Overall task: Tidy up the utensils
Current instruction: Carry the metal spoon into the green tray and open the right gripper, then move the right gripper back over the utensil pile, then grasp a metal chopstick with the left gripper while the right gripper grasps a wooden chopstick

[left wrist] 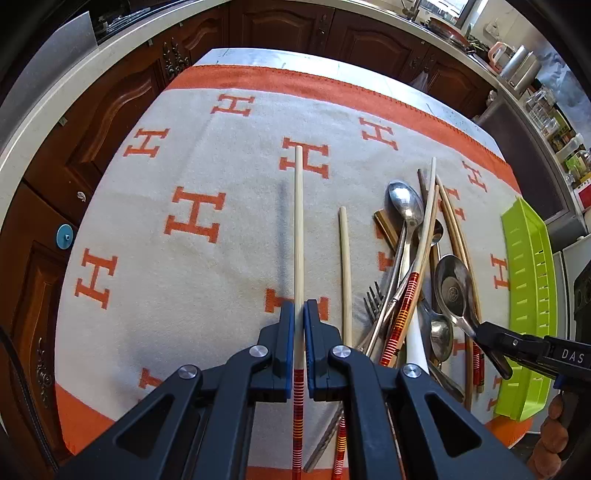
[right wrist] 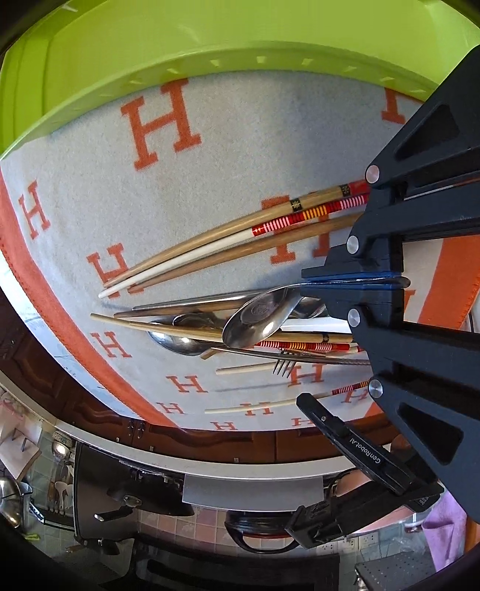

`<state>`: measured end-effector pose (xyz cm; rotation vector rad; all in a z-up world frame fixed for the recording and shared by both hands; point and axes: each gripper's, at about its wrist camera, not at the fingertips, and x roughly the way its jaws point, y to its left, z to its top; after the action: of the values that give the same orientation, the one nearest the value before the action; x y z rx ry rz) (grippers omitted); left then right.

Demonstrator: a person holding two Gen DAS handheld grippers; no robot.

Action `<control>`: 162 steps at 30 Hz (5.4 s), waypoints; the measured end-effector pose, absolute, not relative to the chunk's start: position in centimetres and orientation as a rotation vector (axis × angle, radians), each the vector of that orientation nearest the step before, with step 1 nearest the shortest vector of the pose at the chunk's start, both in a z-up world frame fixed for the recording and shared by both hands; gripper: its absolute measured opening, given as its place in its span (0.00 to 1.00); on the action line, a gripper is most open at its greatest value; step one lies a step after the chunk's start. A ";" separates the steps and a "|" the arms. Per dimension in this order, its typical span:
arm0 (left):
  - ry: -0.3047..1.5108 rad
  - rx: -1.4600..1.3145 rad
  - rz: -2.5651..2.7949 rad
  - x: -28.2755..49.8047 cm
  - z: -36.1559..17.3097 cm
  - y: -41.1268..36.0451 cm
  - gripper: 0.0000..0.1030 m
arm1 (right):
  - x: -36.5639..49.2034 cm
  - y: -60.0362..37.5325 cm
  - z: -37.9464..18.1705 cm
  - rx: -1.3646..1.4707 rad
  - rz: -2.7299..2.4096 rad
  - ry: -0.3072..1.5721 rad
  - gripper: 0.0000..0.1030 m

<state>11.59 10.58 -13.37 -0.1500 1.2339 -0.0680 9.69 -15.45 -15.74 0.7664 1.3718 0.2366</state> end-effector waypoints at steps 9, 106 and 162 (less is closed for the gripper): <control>1.194 -0.165 -0.119 10.6 -9.9 9.6 0.03 | 6.8 -19.6 -12.6 0.844 0.223 1.253 0.01; 1.049 0.025 -0.215 7.2 -2.2 5.8 0.72 | 0.6 -25.6 -7.8 0.193 -0.307 1.074 0.07; 1.279 -0.045 -0.308 7.9 -14.8 10.1 0.06 | 8.0 -9.8 -9.5 0.220 0.153 1.189 0.26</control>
<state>7.94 10.07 -14.80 -0.0453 1.2789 -0.3083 8.03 -9.79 -9.50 0.2201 1.1887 0.1526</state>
